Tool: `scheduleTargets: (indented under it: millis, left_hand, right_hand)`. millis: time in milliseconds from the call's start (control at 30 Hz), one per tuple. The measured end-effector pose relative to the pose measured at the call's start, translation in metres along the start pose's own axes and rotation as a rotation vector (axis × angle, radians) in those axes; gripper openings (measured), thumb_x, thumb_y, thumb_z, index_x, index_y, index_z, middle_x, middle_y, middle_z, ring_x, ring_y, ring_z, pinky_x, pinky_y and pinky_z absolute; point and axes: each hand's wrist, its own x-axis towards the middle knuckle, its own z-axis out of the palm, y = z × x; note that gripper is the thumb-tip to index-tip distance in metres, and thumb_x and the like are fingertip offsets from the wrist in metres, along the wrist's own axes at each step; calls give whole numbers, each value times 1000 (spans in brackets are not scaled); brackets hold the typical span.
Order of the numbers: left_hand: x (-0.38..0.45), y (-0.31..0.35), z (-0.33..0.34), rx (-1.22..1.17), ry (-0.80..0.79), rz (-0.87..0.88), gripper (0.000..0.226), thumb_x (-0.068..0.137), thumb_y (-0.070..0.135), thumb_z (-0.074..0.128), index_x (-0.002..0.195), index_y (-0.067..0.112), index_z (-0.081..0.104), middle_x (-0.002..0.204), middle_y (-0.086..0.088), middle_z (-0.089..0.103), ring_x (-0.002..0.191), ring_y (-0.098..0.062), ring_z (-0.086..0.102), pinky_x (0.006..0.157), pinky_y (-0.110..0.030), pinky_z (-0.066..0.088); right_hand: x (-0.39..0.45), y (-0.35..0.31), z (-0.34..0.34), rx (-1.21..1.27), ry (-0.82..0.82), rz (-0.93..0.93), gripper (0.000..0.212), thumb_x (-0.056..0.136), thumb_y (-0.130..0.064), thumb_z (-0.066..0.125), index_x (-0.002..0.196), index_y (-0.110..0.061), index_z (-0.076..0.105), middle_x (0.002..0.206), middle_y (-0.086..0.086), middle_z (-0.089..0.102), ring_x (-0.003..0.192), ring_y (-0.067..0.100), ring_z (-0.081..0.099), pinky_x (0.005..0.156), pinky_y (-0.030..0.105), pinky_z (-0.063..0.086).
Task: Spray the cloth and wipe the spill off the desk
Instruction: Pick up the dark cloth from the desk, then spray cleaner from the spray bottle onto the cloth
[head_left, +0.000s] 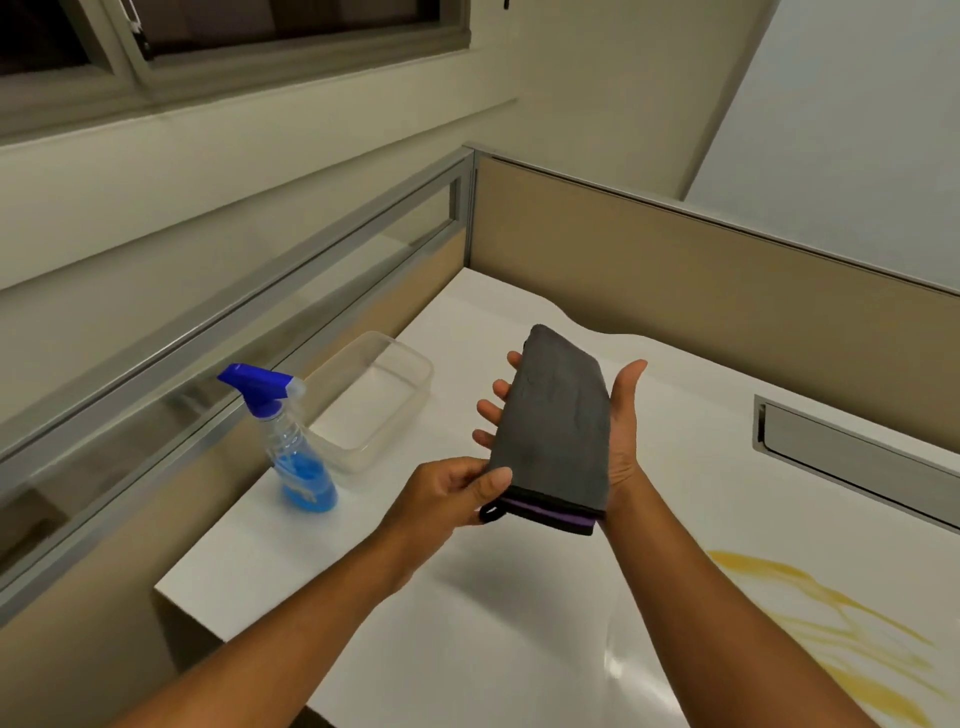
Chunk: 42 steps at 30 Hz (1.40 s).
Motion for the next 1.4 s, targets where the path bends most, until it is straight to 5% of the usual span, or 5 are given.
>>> scheduleTargets:
  millis: [300, 567, 733, 1033, 1400]
  left_hand:
    - [-38, -48, -97, 305, 1000, 258, 61, 88, 26, 84, 133, 6, 49, 139, -11, 48, 120, -28, 58, 86, -9, 52]
    - [-20, -45, -159, 206, 699, 177, 84, 91, 28, 80, 162, 19, 36, 159, -4, 55, 147, -21, 52, 112, -32, 51]
    - [-10, -42, -177, 302, 705, 174, 68, 89, 36, 80, 146, 12, 53, 139, -6, 66, 126, -16, 60, 89, -4, 46]
    - [-1, -23, -215, 261, 346, 60, 99, 46, 81, 88, 129, 34, 61, 111, 8, 72, 107, -14, 71, 86, -25, 61]
    - [8, 14, -177, 291, 86, 109, 26, 84, 53, 78, 98, 31, 73, 81, -5, 77, 84, -20, 76, 82, -27, 58]
  right_hand:
    - [12, 6, 1, 39, -10, 162, 129, 71, -105, 38, 162, -14, 33, 129, 19, 61, 109, 39, 64, 104, 61, 44]
    - [49, 40, 10, 33, -27, 274, 123, 75, -102, 42, 159, -13, 42, 129, 20, 66, 111, 40, 66, 105, 63, 46]
    - [67, 54, 16, 2, -47, 317, 120, 76, -101, 39, 156, -13, 46, 127, 19, 66, 110, 39, 66, 106, 62, 44]
    - [74, 64, 16, -20, -32, 328, 117, 73, -98, 41, 153, -14, 52, 129, 17, 68, 110, 36, 68, 104, 60, 49]
    - [65, 62, 13, 2, -33, 268, 118, 71, -92, 58, 157, -12, 45, 134, 20, 64, 115, 39, 65, 109, 62, 42]
